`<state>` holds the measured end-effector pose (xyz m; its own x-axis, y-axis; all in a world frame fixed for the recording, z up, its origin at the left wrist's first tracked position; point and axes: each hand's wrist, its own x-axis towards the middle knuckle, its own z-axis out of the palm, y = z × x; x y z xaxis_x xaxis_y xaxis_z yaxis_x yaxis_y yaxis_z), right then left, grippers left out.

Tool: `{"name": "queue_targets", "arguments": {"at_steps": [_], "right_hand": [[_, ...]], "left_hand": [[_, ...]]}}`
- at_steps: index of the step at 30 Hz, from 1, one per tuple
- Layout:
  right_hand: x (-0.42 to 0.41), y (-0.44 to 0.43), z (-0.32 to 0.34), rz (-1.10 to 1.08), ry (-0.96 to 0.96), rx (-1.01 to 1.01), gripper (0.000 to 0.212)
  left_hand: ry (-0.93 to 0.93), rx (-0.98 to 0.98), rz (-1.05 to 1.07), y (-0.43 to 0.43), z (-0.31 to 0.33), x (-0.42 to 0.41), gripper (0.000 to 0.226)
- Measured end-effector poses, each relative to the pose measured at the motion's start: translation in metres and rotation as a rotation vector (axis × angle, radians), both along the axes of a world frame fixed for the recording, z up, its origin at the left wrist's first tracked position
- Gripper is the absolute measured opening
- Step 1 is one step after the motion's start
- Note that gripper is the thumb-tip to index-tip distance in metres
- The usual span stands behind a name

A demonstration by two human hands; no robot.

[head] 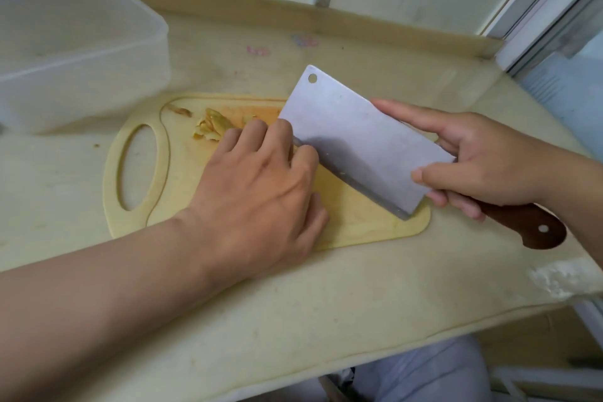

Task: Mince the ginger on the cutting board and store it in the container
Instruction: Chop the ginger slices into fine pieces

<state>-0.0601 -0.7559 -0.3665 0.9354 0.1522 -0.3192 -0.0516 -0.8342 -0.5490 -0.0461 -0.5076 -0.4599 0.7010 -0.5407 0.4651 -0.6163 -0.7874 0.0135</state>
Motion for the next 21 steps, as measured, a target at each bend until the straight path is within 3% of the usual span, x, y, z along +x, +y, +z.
{"name": "queue_targets", "arguments": {"at_steps": [13,21], "right_hand": [[0.019,-0.01,0.004,-0.057,-0.175,0.065,0.092],[-0.023,-0.009,-0.005,0.037,-0.081,0.122,0.097]], "left_hand": [[-0.044,0.007,-0.002,0.001,0.001,0.001,0.027],[-0.126,-0.012,-0.112,0.002,0.002,0.001,0.024]]}}
